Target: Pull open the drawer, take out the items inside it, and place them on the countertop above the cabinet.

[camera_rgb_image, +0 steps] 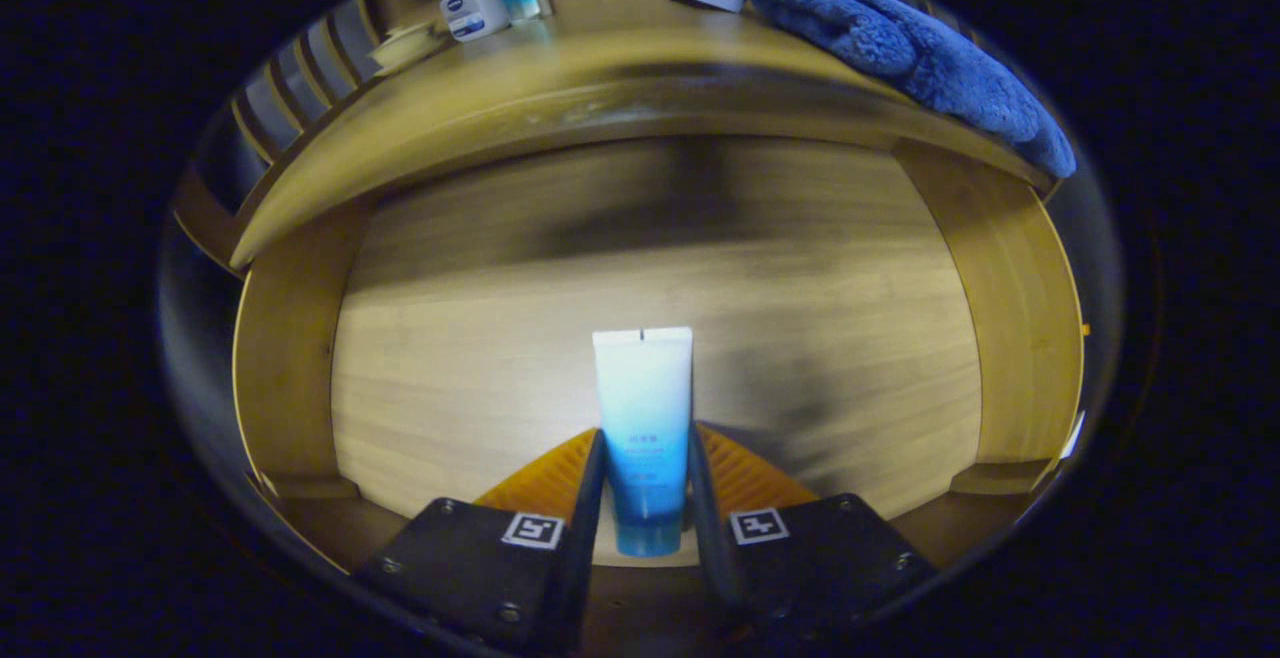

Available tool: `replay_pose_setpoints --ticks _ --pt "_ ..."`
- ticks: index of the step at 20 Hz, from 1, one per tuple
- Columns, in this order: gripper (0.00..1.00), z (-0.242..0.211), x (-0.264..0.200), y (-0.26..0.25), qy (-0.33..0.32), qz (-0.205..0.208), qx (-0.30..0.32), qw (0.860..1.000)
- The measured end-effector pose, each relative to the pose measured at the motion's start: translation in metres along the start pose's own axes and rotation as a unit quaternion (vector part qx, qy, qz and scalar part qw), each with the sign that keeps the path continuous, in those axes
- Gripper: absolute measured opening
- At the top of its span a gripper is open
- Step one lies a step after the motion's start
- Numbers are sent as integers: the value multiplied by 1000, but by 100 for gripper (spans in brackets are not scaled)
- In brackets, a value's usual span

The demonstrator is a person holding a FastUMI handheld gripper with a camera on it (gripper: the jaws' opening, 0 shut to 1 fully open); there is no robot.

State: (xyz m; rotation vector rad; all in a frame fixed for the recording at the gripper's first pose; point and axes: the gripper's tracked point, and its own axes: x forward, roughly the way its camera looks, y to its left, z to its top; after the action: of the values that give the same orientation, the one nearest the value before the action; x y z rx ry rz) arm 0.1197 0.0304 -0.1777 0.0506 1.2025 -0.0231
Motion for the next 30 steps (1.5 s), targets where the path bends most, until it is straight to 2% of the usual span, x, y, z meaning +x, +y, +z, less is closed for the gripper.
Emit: replay_pose_setpoints --ticks 5,7,8,9,10,11,12,15,21,26,27,29,30 --pt "46 9 -9 8 -57 49 57 996" --pt "46 12 -14 7 -85 65 55 993" --pt "46 19 -22 2 -107 66 54 991" --pt "46 31 -34 2 -136 76 81 984" --pt "3 37 -44 3 -155 88 106 978" --pt "1 45 -52 1 -164 100 123 974" --pt "1 48 -48 -1 -168 103 122 973" --pt "2 42 -46 -3 -155 80 63 983" --pt "62 17 -4 2 -64 48 9 997" --pt "61 10 24 10 2 22 -12 1000" --pt "61 20 23 11 -14 19 -13 1000" --pt "39 22 23 6 -23 16 -20 999" --pt "35 24 21 8 -40 20 -23 999"
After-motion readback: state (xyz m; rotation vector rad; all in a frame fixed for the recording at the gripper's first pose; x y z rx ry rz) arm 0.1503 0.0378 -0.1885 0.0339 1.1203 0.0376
